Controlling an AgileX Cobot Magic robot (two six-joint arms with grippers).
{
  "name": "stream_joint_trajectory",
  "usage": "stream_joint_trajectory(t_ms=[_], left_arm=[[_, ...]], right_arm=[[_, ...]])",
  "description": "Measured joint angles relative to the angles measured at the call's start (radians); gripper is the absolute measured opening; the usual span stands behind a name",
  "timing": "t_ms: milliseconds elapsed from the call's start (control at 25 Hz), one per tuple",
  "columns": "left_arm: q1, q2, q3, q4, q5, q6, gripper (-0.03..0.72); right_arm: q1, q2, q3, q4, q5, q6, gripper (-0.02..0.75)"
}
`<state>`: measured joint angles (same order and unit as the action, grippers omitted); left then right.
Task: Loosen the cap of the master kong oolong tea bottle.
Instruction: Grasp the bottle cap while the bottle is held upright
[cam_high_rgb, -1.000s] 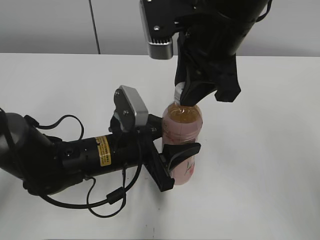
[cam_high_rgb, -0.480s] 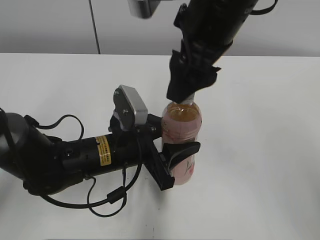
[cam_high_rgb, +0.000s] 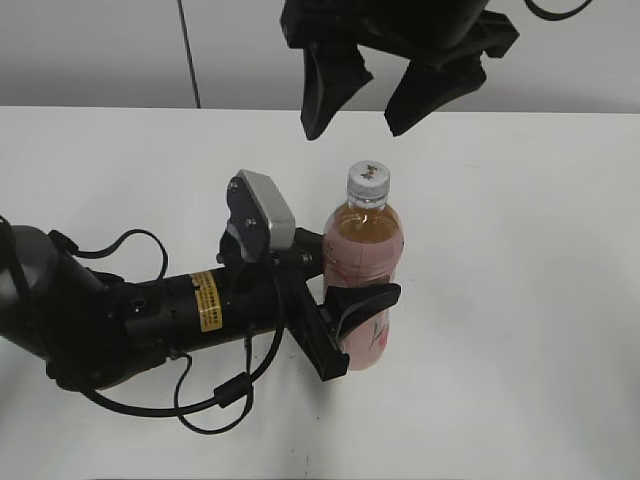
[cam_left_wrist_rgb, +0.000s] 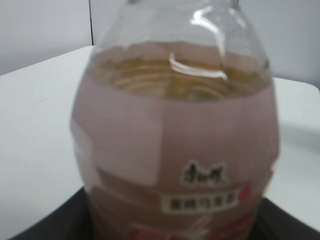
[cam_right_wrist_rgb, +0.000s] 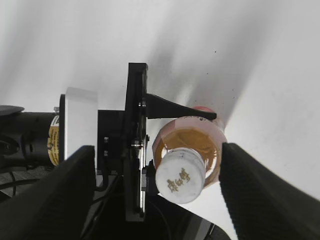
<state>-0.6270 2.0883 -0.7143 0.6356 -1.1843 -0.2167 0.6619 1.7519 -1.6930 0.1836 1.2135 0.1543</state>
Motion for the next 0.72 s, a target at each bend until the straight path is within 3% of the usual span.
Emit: stream_joint_trajectory(t_ms=[720], left_arm=[[0.000, 0.000, 0.000, -0.001, 0.001, -0.001, 0.382]], right_arm=[[0.007, 0.030, 0.062, -0.021, 0.005, 0.090, 0.578]])
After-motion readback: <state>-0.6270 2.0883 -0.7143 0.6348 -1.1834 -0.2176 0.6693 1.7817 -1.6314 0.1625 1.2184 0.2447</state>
